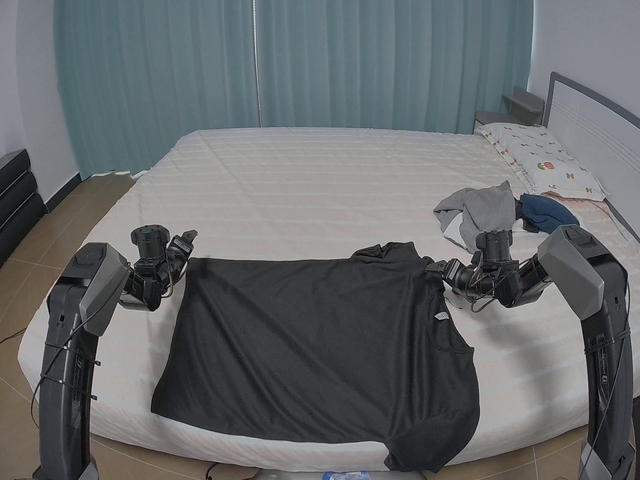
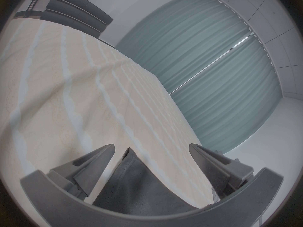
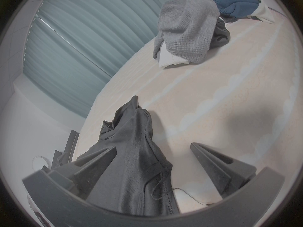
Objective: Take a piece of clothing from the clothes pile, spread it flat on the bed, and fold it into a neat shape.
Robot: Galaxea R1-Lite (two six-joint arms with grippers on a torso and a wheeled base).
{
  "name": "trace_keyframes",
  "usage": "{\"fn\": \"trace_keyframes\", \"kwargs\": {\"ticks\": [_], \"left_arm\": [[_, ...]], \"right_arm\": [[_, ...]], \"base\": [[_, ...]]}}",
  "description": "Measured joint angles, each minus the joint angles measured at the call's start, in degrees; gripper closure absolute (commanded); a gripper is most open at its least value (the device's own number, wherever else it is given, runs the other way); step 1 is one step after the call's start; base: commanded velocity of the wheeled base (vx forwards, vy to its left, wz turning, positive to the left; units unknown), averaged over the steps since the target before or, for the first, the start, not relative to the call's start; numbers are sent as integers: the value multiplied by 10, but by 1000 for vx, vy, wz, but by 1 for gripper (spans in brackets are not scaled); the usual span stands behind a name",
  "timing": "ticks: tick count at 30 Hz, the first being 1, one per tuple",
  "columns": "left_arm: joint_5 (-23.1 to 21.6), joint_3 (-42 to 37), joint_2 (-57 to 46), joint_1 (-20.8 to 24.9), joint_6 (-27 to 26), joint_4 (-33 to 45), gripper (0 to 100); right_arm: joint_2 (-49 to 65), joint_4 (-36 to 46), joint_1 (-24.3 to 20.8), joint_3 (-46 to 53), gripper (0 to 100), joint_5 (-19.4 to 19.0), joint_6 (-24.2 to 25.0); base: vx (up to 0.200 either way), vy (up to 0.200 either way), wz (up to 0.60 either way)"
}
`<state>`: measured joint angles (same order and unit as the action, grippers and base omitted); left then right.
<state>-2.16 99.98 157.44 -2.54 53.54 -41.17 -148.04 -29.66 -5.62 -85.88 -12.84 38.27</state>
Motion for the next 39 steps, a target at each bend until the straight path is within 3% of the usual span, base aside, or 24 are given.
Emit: {"fn": "trace_keyframes", "kwargs": {"ticks": [12,13,22,32,39], "left_arm": [[-1,10,13,10,-32,3,0],[-1,10,14,10,-32,4,100],[10,36,25,12,-45,20,100],[71,94,48,6,-49,17,100],[89,122,60,-1,-49,16,100]], "right_arm": [[10,-3,1,10,0,0,2],[11,-3,1,10,0,0,2],[13,-4,1,11,0,0,2],[13,-42,1,10,0,1,16],[8,-48,-6,10,0,2,23]], "base": [[0,0,0],[0,0,0],[0,0,0],[0,0,0],[0,0,0]]}}
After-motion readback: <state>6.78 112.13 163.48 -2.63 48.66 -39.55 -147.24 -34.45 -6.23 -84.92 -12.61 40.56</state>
